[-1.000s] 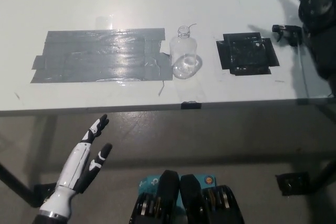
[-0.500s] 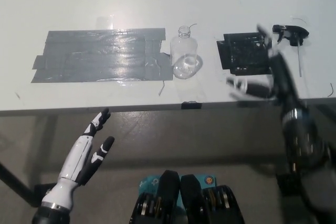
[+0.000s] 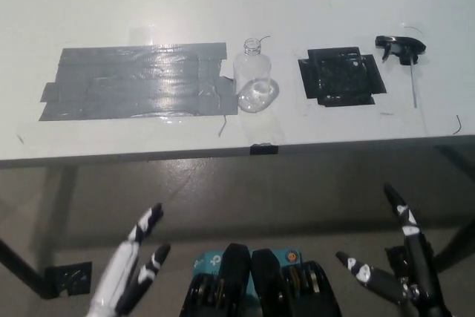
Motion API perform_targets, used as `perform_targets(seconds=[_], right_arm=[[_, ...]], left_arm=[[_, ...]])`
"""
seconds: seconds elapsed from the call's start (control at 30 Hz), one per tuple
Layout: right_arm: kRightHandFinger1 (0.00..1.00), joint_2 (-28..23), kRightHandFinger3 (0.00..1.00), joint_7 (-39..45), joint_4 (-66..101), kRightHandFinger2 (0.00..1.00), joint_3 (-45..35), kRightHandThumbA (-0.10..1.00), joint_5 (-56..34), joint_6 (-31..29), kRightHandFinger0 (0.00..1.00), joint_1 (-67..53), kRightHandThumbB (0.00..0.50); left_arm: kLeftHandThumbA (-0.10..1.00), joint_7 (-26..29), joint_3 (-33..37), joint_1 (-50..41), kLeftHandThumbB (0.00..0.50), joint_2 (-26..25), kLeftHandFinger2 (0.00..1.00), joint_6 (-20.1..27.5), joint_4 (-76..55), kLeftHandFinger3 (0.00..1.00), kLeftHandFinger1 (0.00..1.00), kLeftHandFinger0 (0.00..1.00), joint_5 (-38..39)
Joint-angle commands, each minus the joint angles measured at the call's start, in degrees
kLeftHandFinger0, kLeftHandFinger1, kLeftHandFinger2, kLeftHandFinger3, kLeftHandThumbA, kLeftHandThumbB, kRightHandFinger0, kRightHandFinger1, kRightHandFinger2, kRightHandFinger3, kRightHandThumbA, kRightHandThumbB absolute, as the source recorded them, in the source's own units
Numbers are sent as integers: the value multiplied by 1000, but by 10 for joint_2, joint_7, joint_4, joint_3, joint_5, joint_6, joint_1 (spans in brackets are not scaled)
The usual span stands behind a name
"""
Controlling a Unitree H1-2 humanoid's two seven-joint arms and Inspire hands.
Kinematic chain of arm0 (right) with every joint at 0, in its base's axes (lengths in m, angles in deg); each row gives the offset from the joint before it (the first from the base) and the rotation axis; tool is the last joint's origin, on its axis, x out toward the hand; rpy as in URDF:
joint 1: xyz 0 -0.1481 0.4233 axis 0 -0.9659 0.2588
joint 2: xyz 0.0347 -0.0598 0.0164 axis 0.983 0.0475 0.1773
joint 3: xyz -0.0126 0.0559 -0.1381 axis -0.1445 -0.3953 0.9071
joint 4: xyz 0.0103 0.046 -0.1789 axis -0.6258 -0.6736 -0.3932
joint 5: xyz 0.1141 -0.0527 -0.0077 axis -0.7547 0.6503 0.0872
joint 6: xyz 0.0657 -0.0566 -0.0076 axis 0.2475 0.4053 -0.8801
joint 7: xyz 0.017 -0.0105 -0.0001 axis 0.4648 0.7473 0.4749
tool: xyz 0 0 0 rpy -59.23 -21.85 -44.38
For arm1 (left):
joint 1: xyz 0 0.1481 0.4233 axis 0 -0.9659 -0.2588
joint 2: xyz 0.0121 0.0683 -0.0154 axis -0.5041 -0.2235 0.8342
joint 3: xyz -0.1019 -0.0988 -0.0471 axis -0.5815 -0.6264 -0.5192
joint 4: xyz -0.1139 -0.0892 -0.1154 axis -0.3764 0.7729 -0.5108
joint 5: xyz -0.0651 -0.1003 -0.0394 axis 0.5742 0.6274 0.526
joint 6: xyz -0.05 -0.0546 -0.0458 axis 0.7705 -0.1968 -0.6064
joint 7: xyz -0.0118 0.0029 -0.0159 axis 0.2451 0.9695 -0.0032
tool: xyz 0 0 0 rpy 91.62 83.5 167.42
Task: The robot grabs the black lid of the spray bottle on the desk and places it on the black area of the desk
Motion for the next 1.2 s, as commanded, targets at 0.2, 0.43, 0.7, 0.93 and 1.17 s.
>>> perform_targets(seconds=[0.2, 0.43, 0.7, 0.93, 1.17], right_arm=[[1000, 14, 1000, 5, 4, 1000, -7, 869, 0, -61, 1000, 5, 239], [1000, 15, 1000, 11, 7, 1000, -10, 835, -5, -67, 1000, -12, 233], [1000, 14, 1000, 12, 5, 1000, -11, 801, 2, -71, 1000, -15, 232], [1000, 11, 1000, 14, -4, 1000, -10, 739, 5, -71, 1000, -8, 224], [1000, 11, 1000, 19, 0, 1000, -12, 724, 3, -60, 1000, -4, 227]], left_arm=[[1000, 20, -5, -10, 138, -8, 1000, 24, -24, 1000, 1000, 1000, -15], [1000, 19, 0, -20, 147, -10, 1000, 23, -27, 1000, 1000, 1000, -23], [1000, 14, 3, -22, 138, -8, 1000, 24, -29, 1000, 1000, 1000, -12], [976, 15, 3, -18, 136, -5, 1000, 19, -31, 1000, 1000, 1000, -13], [969, 15, 1, -13, 141, -6, 1000, 23, -23, 1000, 1000, 1000, -7]])
